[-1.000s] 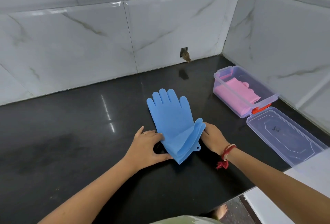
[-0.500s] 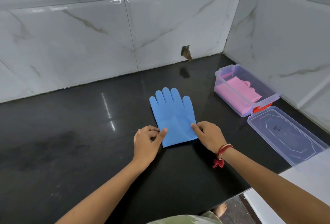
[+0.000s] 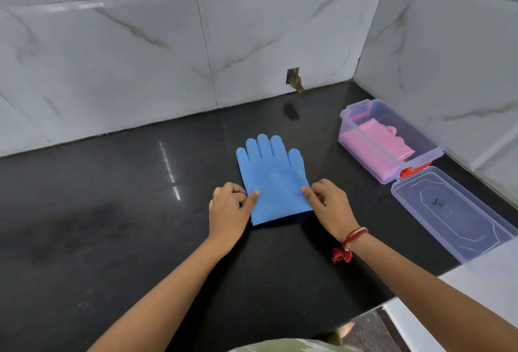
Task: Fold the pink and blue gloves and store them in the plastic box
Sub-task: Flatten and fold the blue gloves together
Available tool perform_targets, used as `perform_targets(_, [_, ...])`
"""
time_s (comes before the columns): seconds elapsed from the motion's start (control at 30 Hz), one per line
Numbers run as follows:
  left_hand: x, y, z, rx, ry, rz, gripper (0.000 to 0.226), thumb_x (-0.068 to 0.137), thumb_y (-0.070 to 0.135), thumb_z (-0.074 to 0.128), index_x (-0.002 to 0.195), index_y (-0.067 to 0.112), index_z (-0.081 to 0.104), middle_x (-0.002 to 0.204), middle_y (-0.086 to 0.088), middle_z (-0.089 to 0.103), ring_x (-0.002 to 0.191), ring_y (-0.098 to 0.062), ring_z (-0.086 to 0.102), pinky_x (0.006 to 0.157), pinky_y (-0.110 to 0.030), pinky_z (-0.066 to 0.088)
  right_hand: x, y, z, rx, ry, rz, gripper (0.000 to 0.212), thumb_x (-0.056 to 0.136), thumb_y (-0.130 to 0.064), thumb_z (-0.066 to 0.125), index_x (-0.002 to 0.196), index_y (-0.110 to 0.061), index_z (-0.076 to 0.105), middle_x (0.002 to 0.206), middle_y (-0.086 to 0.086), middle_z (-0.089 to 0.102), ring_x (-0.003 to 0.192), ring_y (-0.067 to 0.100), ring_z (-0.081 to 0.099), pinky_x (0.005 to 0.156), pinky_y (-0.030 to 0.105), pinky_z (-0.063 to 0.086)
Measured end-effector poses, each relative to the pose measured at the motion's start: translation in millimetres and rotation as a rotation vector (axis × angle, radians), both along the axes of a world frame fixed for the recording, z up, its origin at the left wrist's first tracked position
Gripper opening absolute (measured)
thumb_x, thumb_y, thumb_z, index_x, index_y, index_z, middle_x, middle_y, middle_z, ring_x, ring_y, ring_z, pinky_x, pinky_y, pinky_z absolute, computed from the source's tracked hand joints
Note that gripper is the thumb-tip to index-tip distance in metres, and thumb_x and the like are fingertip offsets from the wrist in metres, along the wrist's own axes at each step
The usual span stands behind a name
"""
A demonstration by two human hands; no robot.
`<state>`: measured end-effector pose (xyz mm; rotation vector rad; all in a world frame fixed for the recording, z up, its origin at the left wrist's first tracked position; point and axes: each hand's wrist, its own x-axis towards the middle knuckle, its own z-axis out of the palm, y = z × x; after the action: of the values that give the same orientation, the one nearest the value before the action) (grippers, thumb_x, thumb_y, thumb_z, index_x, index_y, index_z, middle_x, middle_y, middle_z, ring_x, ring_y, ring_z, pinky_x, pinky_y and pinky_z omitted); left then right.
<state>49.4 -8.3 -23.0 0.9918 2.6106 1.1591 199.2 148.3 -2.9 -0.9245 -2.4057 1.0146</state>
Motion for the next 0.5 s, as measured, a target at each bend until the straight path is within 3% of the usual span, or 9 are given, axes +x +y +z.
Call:
perform_targets(0.07, [-3.5, 2.8, -1.5, -0.061, -0.017, 0.016, 0.05, 0.092, 0.044, 0.053, 0.048, 0.02, 0.049, 0.09, 0.009, 0.056, 0.092, -0.011, 0.045, 0.085, -0.033, 0.037, -2.8, 1.8, -3.2, 0.017, -0.043, 0.019, 0.045, 0.096, -0.037, 0.044, 0.06, -0.009, 0.042, 0.063, 0.004, 0.042, 0.058, 0.015, 0.039, 0.058, 0.029, 0.034])
perform_targets(0.17, [-4.4, 6.2, -1.4, -0.173, 0.133, 0.01, 0.045, 0.093, 0.043, 0.051, 0.057, 0.017, 0.059, 0.09, 0.008, 0.056, 0.09, -0.015, 0.049, 0.077, -0.029, 0.036, -7.4, 3.0, -6.5, 0.138, -0.174, 0.002, 0.045, 0.095, -0.034, 0.043, 0.056, -0.011, 0.037, 0.06, 0.004, 0.041, 0.055, 0.017, 0.039, 0.055, 0.034, 0.035])
perform_targets(0.27, [-8.4, 6.5, 1.8, -0.193, 0.206, 0.047, 0.038, 0.088, 0.046, 0.056, 0.064, 0.018, 0.052, 0.081, 0.006, 0.053, 0.076, -0.015, 0.052, 0.064, -0.029, 0.042, -10.4, 1.3, -8.0, 0.313, -0.237, -0.062, 0.029, 0.088, -0.031, 0.05, 0.065, -0.015, 0.046, 0.074, 0.001, 0.048, 0.061, 0.019, 0.049, 0.056, 0.03, 0.038])
perform_targets(0.3, [-9.6, 6.0, 4.2, -0.145, 0.22, 0.058, 0.033, 0.085, 0.044, 0.062, 0.07, 0.018, 0.049, 0.079, 0.005, 0.051, 0.071, -0.014, 0.05, 0.06, -0.028, 0.04, -10.4, 0.7, -7.8, 0.389, -0.224, -0.076, 0.016, 0.085, -0.031, 0.055, 0.079, -0.016, 0.052, 0.089, 0.002, 0.053, 0.071, 0.02, 0.055, 0.061, 0.03, 0.042])
perform_targets(0.33, [-11.1, 5.9, 4.7, -0.084, 0.259, 0.038, 0.029, 0.082, 0.038, 0.067, 0.076, 0.018, 0.047, 0.079, 0.005, 0.051, 0.069, -0.015, 0.05, 0.059, -0.027, 0.04, -11.2, 0.9, -8.3, 0.475, -0.209, -0.062, 0.02, 0.082, -0.029, 0.059, 0.098, -0.017, 0.054, 0.106, 0.004, 0.054, 0.083, 0.022, 0.058, 0.068, 0.034, 0.046])
perform_targets(0.4, [-14.6, 9.4, 0.1, -0.017, 0.468, -0.107, 0.026, 0.075, 0.018, 0.076, 0.088, 0.017, 0.054, 0.084, 0.002, 0.057, 0.073, -0.019, 0.055, 0.064, -0.03, 0.042, -14.3, 6.0, -10.0, 0.631, -0.175, 0.103, 0.051, 0.077, -0.017, 0.065, 0.125, -0.019, 0.047, 0.13, 0.01, 0.051, 0.102, 0.029, 0.059, 0.082, 0.043, 0.05])
perform_targets(0.5, [-19.4, 14.7, -12.9, -0.024, 0.647, -0.399, 0.041, 0.065, -0.005, 0.074, 0.099, 0.016, 0.065, 0.095, 0.0, 0.067, 0.086, -0.021, 0.064, 0.075, -0.031, 0.047, -16.9, 16.8, -12.8, 0.678, -0.207, 0.502, 0.058, 0.082, -0.001, 0.056, 0.135, -0.021, 0.047, 0.143, 0.011, 0.046, 0.129, 0.031, 0.047, 0.11, 0.042, 0.03])
